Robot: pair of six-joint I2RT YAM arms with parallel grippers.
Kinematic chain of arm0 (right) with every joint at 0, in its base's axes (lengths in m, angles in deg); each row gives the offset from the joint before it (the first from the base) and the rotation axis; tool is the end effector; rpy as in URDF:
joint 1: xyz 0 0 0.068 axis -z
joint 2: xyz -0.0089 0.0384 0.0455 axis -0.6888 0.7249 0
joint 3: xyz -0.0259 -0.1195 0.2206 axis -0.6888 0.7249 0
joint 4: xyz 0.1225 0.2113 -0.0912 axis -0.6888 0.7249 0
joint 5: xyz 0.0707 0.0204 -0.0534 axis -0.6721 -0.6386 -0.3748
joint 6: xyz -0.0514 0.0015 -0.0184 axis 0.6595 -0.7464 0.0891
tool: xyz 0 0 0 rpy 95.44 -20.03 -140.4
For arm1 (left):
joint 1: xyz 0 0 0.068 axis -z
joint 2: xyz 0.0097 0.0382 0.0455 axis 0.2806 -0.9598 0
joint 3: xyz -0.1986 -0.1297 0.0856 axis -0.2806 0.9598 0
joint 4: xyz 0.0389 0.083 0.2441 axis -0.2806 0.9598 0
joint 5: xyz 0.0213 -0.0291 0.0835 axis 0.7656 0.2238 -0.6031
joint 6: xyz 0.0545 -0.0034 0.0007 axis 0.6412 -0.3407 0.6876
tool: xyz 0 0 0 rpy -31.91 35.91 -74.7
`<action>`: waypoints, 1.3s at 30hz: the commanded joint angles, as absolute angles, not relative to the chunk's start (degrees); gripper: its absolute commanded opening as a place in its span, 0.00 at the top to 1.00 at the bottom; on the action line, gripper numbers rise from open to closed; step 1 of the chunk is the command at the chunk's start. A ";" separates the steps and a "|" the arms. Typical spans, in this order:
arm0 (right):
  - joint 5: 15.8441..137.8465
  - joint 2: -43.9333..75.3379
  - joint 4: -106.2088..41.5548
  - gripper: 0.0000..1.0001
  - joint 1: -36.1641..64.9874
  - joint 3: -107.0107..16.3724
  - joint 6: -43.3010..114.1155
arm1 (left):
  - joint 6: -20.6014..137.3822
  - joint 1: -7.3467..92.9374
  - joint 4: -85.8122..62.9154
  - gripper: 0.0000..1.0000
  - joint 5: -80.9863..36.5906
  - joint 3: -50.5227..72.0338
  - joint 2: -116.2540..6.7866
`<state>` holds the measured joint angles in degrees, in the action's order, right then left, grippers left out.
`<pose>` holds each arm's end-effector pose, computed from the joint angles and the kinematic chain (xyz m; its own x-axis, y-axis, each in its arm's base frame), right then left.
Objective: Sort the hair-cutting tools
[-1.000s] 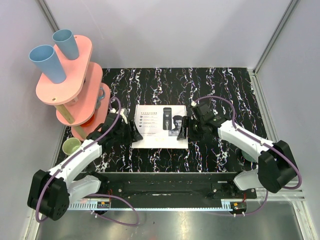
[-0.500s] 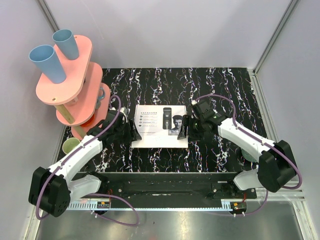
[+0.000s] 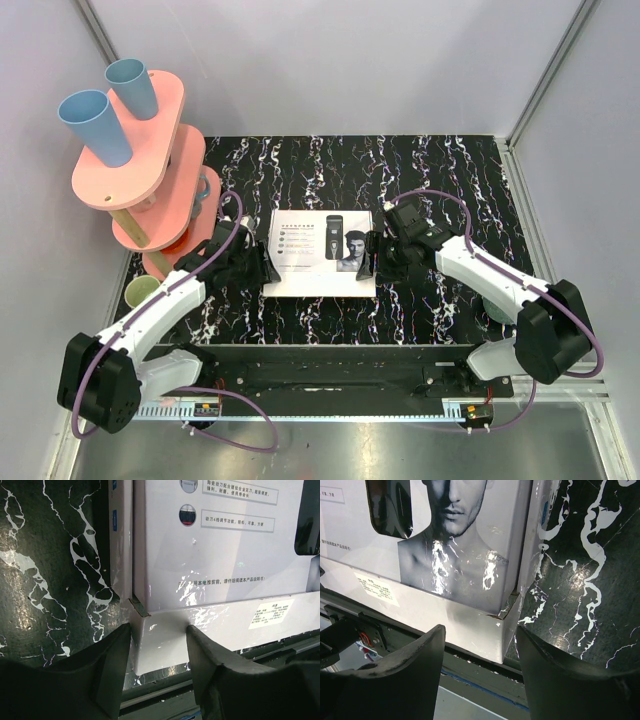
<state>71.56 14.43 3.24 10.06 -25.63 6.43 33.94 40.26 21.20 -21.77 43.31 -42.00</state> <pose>0.2286 0.1611 0.2134 -0.9551 0.0517 -0.2919 -0.0892 0.8889 0.4493 0.2008 -0.0953 0.1999 -0.8792 -0.2455 -0.4083 -0.0417 0.8934 -0.4474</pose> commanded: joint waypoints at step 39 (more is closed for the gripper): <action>81.05 14.43 3.46 0.46 9.96 -27.69 7.33 | 35.08 40.64 21.85 0.46 -26.76 40.92 -41.38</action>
